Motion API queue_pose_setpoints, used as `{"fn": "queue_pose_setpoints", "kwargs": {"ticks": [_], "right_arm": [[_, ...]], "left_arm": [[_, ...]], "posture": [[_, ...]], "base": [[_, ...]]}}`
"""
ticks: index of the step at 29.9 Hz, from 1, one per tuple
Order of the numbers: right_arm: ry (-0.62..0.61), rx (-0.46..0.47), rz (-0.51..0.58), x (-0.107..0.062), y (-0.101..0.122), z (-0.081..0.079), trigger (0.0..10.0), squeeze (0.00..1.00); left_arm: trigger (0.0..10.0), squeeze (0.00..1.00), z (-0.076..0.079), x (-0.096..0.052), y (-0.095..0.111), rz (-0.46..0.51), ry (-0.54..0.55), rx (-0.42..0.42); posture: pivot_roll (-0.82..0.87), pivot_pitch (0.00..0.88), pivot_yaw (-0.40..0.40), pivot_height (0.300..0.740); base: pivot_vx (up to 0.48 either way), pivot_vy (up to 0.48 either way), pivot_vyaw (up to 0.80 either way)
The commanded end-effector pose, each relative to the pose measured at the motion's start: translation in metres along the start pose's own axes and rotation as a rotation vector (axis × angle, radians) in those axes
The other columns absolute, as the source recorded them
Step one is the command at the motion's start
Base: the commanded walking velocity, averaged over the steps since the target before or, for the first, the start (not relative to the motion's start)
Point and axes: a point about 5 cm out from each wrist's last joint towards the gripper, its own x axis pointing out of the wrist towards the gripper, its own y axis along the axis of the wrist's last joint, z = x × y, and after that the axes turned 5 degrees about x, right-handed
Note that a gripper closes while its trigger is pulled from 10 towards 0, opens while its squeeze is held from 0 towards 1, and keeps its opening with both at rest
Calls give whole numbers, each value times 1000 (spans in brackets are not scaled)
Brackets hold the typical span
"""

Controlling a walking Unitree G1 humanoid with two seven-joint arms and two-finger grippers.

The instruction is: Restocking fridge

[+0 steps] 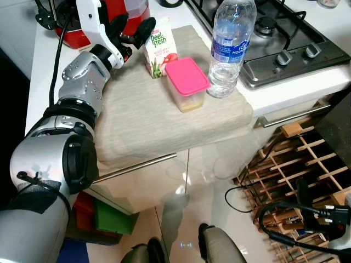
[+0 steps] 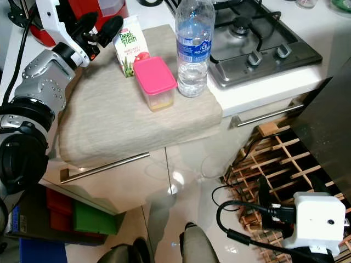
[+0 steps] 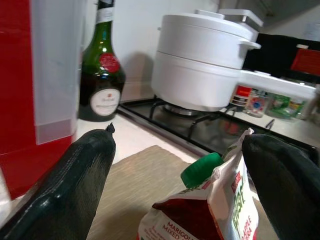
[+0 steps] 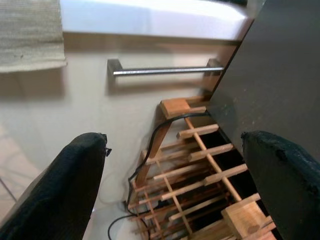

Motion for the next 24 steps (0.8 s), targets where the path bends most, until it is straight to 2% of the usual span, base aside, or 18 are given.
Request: {"fn": "queue_pose_setpoints", "kwargs": {"ticks": [1,10,19,20,24], "right_arm": [[-9,-4,5,-4,5,1,10000,0],[-30,-3,-23,-12,2,3,10000,0],[-34,-3,-38,-15,1,3,10000,0],[-34,-3,-39,-15,1,3,10000,0],[-28,0,-44,-14,-1,2,10000,0]], "left_arm": [[10000,0,3,0,-3,-31,-42,-3],[10000,0,26,10,-9,-54,-229,-4],[10000,0,29,12,-9,-68,-244,25],[0,0,30,12,-9,-66,-250,19],[0,0,29,11,-10,-66,-267,17]], "posture": [[-508,261,93,740],[-525,272,108,740],[-527,283,109,740],[-525,285,109,740],[-521,285,109,740]], "base": [[0,0,0],[0,0,0],[0,0,0],[0,0,0],[0,0,0]]}}
